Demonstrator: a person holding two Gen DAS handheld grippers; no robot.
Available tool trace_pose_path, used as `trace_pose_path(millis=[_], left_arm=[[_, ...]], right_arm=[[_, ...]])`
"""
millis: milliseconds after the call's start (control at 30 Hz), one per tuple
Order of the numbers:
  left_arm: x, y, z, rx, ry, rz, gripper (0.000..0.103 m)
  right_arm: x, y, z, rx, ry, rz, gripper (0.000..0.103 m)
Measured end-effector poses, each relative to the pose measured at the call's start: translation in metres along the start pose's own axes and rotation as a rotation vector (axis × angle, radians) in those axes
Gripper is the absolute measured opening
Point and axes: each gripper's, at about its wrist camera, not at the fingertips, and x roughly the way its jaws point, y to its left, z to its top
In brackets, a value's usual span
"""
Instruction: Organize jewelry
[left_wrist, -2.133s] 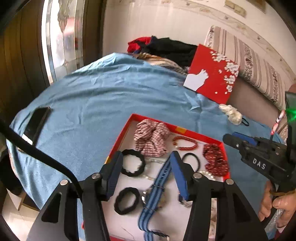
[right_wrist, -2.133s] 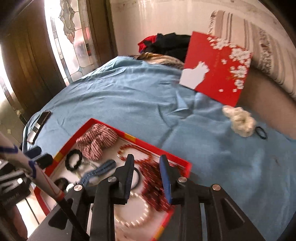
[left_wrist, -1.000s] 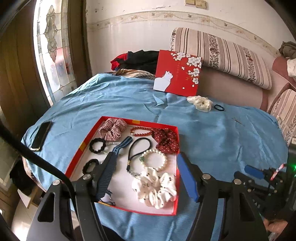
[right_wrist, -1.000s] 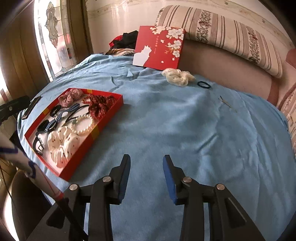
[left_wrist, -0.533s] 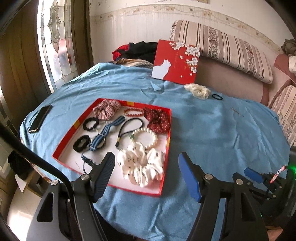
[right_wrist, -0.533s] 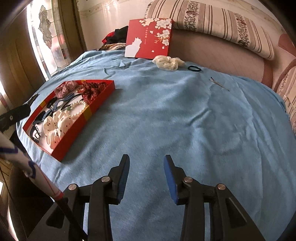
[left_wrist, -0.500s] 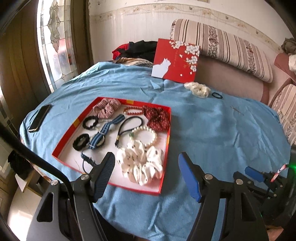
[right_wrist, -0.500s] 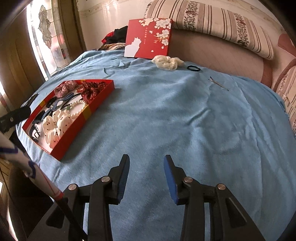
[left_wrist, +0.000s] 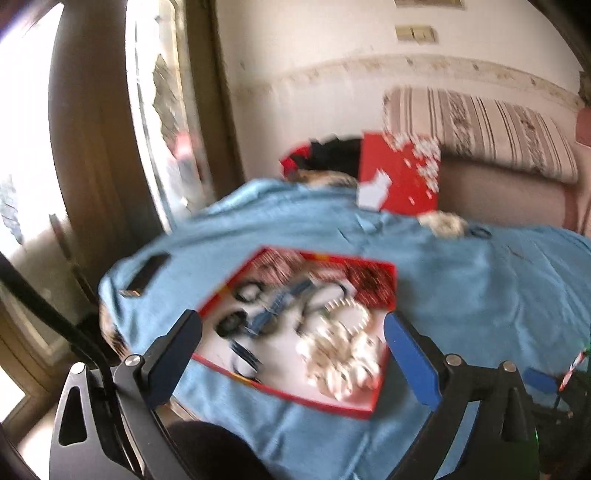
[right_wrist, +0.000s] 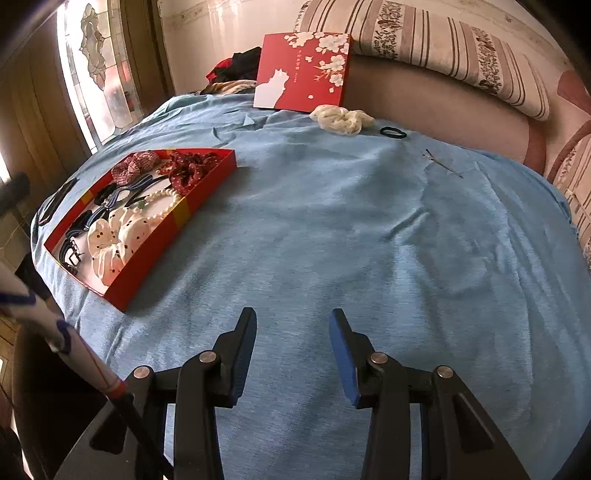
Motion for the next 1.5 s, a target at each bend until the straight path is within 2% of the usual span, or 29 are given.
trace_pose_path(millis=[200, 300, 467, 667, 833, 967, 1167, 1267, 1300, 1333, 1367, 1400, 1467, 1500], left_arm=[[-0.017, 0.009, 0.01, -0.028, -0.087, 0.086, 0.101], [-0.021, 0.01, 0.011, -0.037, -0.105, 0.065, 0.101], [-0.014, 0.01, 0.009, -0.065, -0.022, -0.014, 0.101], [0.005, 0.002, 0.002, -0.032, 0.066, -0.031, 0.101], [0.023, 0.001, -0.007, 0.005, 0.153, -0.021, 0.101], [0.035, 0.009, -0.014, 0.033, 0.198, -0.017, 0.101], [0.058, 0.051, -0.021, -0.026, 0.244, 0.047, 0.101], [0.069, 0.069, -0.025, -0.059, 0.268, 0.068, 0.101], [0.071, 0.074, -0.026, -0.066, 0.273, 0.071, 0.101], [0.074, 0.077, -0.028, -0.072, 0.277, 0.074, 0.101], [0.076, 0.08, -0.029, -0.077, 0.282, 0.077, 0.101], [0.077, 0.082, -0.03, -0.082, 0.285, 0.077, 0.101], [0.082, 0.085, -0.033, -0.095, 0.297, 0.071, 0.101], [0.084, 0.086, -0.034, -0.099, 0.304, 0.067, 0.101]], right_arm=[[0.0, 0.014, 0.002, -0.011, -0.004, 0.021, 0.046], [0.0, 0.019, 0.002, -0.009, -0.002, 0.032, 0.048], [0.003, 0.023, 0.002, -0.011, 0.006, 0.036, 0.048], [0.007, 0.021, 0.002, -0.002, 0.02, 0.032, 0.048], [0.013, 0.02, 0.008, 0.025, 0.037, 0.048, 0.049], [0.028, 0.03, 0.027, 0.047, 0.056, 0.101, 0.049], [0.057, 0.064, 0.067, 0.049, 0.034, 0.239, 0.049], [0.083, 0.083, 0.089, 0.057, 0.063, 0.261, 0.048], [0.091, 0.089, 0.095, 0.051, 0.073, 0.247, 0.043], [0.097, 0.093, 0.098, 0.042, 0.08, 0.223, 0.029], [0.104, 0.098, 0.101, 0.03, 0.093, 0.189, 0.023], [0.113, 0.102, 0.104, 0.019, 0.115, 0.153, 0.019], [0.123, 0.104, 0.107, 0.015, 0.136, 0.144, 0.018], [0.125, 0.105, 0.107, 0.015, 0.14, 0.144, 0.015]])
